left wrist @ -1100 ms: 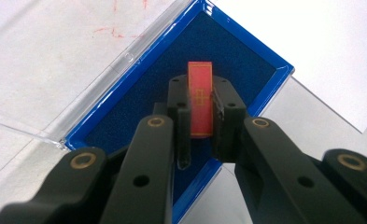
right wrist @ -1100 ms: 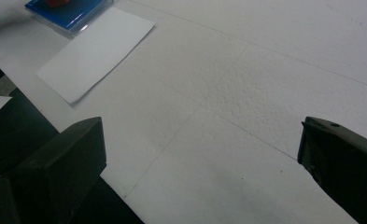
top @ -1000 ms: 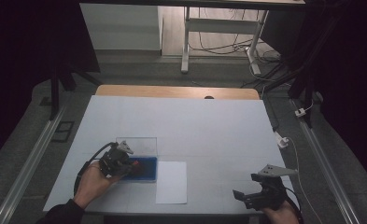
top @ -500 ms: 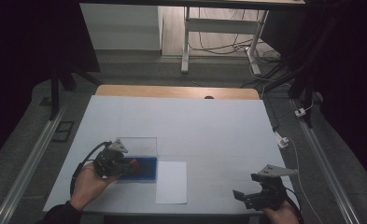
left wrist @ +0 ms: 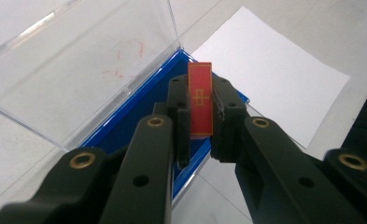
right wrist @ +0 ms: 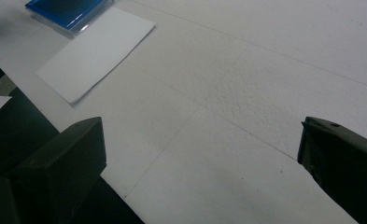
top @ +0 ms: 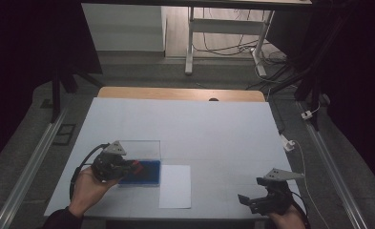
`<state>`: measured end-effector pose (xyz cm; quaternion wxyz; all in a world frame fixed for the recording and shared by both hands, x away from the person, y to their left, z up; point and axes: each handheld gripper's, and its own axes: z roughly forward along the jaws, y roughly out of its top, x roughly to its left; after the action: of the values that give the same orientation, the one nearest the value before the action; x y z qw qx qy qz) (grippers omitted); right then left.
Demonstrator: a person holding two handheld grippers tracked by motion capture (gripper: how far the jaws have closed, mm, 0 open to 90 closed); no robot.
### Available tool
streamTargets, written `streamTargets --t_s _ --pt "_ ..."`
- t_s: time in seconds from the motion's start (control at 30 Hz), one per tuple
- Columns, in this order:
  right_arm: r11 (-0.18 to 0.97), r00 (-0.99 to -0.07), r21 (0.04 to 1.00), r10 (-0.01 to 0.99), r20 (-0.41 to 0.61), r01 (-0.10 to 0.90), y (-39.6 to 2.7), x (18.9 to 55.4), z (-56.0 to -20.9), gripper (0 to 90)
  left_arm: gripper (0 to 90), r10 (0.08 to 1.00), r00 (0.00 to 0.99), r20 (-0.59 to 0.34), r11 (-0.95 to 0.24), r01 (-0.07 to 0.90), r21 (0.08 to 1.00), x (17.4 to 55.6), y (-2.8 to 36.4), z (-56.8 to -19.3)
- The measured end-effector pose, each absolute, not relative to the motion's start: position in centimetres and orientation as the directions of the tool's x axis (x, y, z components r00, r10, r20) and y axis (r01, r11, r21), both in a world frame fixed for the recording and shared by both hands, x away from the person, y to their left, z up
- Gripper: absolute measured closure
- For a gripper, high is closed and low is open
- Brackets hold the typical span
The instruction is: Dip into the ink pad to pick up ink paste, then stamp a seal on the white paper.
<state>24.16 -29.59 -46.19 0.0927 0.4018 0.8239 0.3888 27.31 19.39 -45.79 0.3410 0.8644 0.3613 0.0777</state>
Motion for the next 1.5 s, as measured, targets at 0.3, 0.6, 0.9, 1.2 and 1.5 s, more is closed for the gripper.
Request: streamTargets --t_s 0.3,0.6,0.9,1.2,1.5 --pt "0.375 -0.659 0.713 0.735 0.16 0.592 -29.6 24.1 -46.2 1.2 79.4 0.671 0.733 -0.112 -0.493 0.554 0.671 27.0 19.3 -45.3" --pt "0.378 -0.658 0.711 0.737 0.156 0.592 -29.6 24.2 -46.2 1.2 79.6 0.678 0.721 -0.142 -0.469 0.572 0.673 27.4 19.3 -44.9" --pt "0.377 -0.658 0.712 0.737 0.157 0.592 -29.6 24.2 -46.2 1.2 79.5 0.662 0.737 -0.134 -0.481 0.555 0.679 27.3 18.8 -44.4" --pt "0.37 -0.653 0.71 0.738 0.167 0.599 -29.6 24.2 -46.2 1.1 79.5 0.632 0.765 -0.121 -0.506 0.527 0.683 27.6 17.7 -44.0" --pt "0.372 -0.657 0.712 0.735 0.167 0.596 -29.7 24.2 -46.2 0.0 79.5 0.604 0.788 -0.118 -0.527 0.506 0.682 28.0 16.1 -43.7"
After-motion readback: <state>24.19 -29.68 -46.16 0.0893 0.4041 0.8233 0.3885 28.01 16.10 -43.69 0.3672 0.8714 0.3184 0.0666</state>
